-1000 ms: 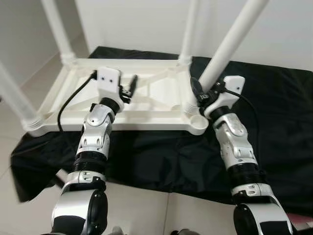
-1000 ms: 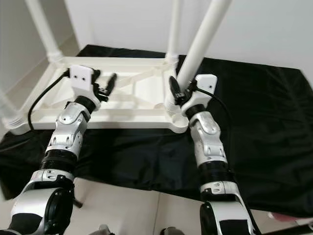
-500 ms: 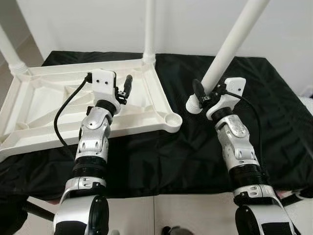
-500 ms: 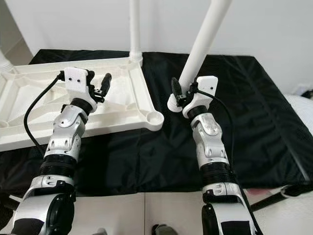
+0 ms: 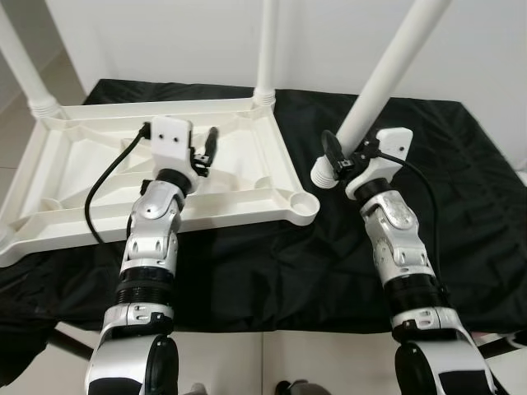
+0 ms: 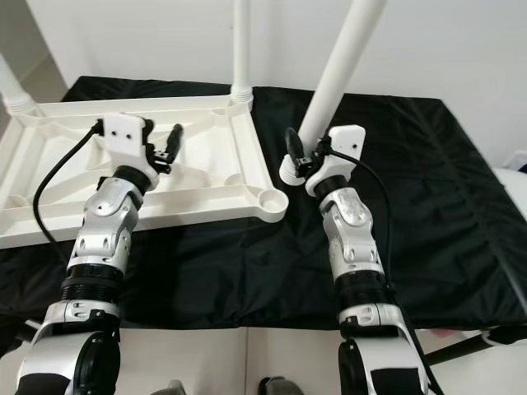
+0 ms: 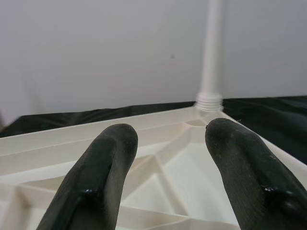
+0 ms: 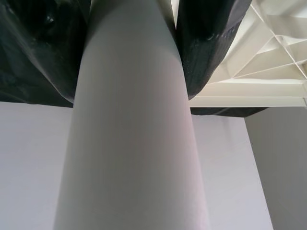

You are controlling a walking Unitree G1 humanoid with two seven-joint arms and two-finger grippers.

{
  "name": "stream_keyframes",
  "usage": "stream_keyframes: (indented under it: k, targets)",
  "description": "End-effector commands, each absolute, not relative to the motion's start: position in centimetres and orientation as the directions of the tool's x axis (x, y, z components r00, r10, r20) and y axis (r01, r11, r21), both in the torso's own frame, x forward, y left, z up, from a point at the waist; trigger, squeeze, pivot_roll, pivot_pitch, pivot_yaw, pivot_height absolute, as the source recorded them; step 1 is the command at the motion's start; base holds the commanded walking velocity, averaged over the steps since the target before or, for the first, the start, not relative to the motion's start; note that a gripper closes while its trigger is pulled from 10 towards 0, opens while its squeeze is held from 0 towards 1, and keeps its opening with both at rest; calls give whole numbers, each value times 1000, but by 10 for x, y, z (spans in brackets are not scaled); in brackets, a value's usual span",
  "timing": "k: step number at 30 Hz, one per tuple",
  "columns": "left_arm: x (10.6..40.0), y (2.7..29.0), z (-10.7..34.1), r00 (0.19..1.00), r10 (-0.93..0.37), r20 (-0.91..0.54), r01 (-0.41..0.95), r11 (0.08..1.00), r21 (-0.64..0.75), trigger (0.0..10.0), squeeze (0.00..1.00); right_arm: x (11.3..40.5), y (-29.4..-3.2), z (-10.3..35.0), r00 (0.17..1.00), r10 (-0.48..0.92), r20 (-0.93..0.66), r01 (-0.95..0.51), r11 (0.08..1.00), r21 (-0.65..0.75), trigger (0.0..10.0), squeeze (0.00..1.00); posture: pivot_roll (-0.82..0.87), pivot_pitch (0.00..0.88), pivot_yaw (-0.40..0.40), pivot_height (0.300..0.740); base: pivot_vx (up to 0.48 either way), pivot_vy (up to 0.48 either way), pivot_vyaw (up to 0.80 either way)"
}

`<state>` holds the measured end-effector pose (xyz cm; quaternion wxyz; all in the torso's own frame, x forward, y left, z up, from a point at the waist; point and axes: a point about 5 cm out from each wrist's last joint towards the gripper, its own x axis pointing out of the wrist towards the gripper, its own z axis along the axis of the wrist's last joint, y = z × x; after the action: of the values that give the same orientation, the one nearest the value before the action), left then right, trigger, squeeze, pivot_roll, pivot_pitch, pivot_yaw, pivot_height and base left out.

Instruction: Building children table

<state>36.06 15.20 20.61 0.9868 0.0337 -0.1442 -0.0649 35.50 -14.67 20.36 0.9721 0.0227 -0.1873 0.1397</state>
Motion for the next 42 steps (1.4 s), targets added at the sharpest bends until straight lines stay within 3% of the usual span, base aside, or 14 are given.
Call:
stream_keyframes:
  k: [1, 16, 23, 28, 31, 37, 42]
  targets:
    - [360, 153, 203, 957, -112, 266, 94, 992, 79, 10000, 0, 355, -148, 203, 890, 264, 373, -277, 961, -18, 10000, 0, -19, 0, -42, 740, 0, 0, 0]
    - [355, 156, 197, 967, -86, 238, 80, 996, 37, 10000, 0, 355, -145, 196, 897, 268, 351, -281, 960, -14, 10000, 0, -16, 0, -45, 740, 0, 0, 0]
    - [354, 147, 196, 963, -157, 220, 135, 984, 112, 10000, 0, 355, -143, 195, 895, 276, 350, -288, 957, -17, 10000, 0, -15, 0, -43, 740, 0, 0, 0]
    - [349, 123, 192, 920, -354, 171, 321, 927, 195, 10000, 0, 355, -143, 194, 896, 291, 337, -302, 953, -21, 10000, 0, -14, 0, -40, 740, 0, 0, 0]
    - [348, 119, 190, 910, -383, 162, 346, 914, 213, 10000, 0, 355, -144, 193, 895, 294, 334, -305, 952, -21, 10000, 0, -14, 0, -40, 740, 0, 0, 0]
    - [336, 92, 176, 771, -635, 46, 582, 732, 355, 10000, 0, 354, -153, 193, 901, 292, 322, -297, 954, -36, 10000, 0, -26, 0, -34, 740, 0, 0, 0]
    - [338, 92, 166, 739, -672, -40, 624, 661, 417, 10000, 0, 355, -158, 194, 906, 279, 318, -284, 958, -30, 10000, 0, -32, 0, -29, 740, 0, 0, 0]
